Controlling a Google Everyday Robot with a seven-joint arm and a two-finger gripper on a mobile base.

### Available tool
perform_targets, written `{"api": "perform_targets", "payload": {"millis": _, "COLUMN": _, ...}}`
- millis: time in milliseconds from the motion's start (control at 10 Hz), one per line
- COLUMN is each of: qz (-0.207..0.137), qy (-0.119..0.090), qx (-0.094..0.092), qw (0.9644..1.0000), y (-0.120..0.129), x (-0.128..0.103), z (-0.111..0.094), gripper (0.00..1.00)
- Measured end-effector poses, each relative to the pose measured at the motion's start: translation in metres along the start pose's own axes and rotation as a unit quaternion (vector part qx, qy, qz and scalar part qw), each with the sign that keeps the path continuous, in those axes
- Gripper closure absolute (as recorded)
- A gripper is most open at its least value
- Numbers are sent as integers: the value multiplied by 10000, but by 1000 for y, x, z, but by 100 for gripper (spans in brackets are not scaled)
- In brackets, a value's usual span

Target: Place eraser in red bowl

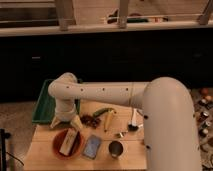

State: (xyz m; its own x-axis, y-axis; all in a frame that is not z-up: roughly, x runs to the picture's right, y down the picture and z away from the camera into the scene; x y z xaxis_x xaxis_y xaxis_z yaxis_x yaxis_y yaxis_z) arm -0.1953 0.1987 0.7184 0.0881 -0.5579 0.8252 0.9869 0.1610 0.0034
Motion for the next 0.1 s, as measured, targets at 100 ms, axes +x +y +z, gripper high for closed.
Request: {"api": "perform_targets", "payload": {"millis": 100, "qz": -9, "qy": 6, "qx": 2, "qw": 10000, "y": 0, "x": -1, "z": -1, "gripper": 20}}
